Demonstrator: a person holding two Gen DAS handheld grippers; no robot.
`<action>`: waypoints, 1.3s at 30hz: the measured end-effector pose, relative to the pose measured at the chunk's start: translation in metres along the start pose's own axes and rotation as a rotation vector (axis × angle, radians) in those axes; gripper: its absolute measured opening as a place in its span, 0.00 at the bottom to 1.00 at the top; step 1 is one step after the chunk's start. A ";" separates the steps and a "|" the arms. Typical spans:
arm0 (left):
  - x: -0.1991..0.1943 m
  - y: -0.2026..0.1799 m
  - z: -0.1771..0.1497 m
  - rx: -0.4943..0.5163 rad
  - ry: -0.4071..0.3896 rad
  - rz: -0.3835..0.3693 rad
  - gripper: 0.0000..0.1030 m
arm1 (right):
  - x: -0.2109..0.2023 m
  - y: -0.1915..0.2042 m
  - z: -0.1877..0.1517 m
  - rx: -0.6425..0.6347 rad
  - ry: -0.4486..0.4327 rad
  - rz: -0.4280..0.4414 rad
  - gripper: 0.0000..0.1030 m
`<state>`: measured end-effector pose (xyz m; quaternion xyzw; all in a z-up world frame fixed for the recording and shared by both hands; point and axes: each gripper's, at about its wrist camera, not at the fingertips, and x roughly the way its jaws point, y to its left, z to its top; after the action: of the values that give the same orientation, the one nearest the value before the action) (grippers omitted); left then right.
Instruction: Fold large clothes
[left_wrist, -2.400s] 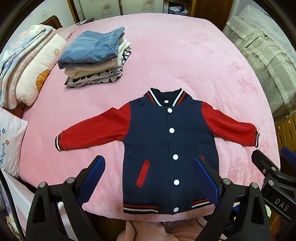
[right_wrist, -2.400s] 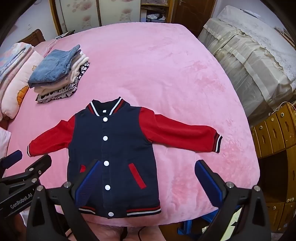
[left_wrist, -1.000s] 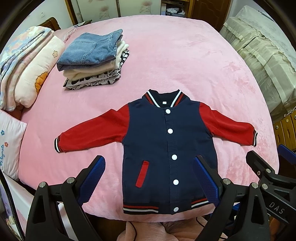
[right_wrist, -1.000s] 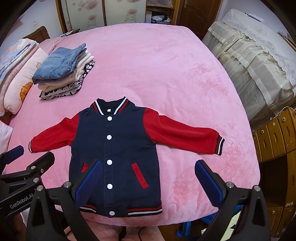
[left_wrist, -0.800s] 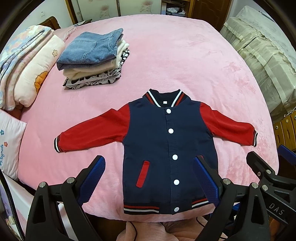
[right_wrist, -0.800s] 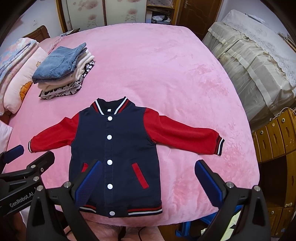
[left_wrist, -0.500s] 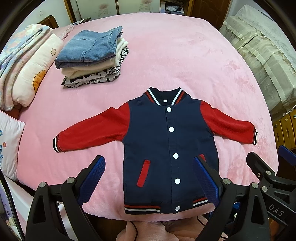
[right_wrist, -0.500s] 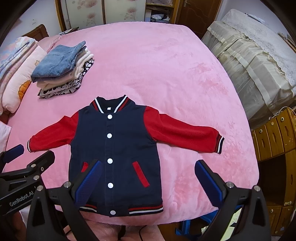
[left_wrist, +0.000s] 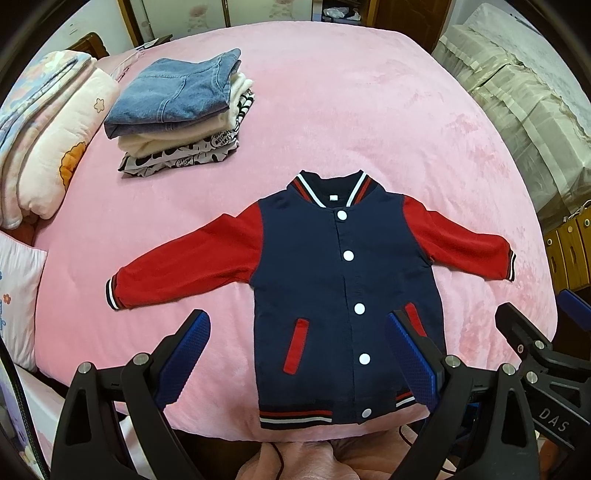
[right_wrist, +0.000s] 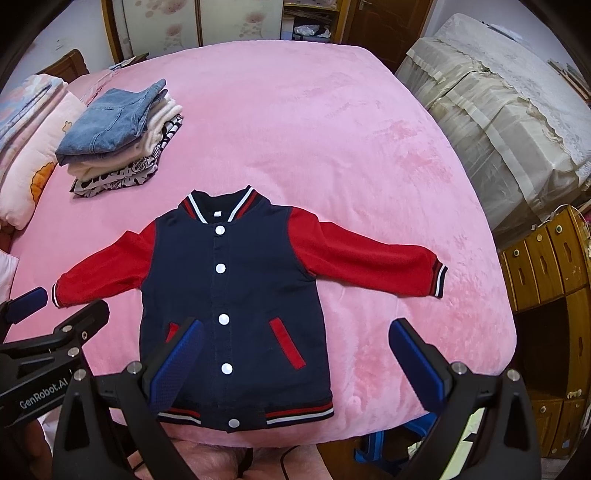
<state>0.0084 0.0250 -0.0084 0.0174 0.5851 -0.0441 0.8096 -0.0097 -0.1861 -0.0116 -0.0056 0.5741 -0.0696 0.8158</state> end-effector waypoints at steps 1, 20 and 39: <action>0.000 0.002 0.001 0.002 -0.002 -0.001 0.92 | -0.001 0.001 0.000 0.005 -0.002 -0.003 0.98; -0.015 -0.005 0.036 0.127 -0.115 -0.083 0.92 | -0.013 -0.005 0.003 0.116 -0.045 -0.077 0.98; -0.020 -0.141 0.057 0.214 -0.129 -0.223 0.92 | 0.040 -0.153 0.006 0.283 0.005 0.082 0.83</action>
<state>0.0428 -0.1190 0.0320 0.0359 0.5223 -0.1967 0.8290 -0.0071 -0.3429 -0.0334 0.1330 0.5603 -0.1165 0.8092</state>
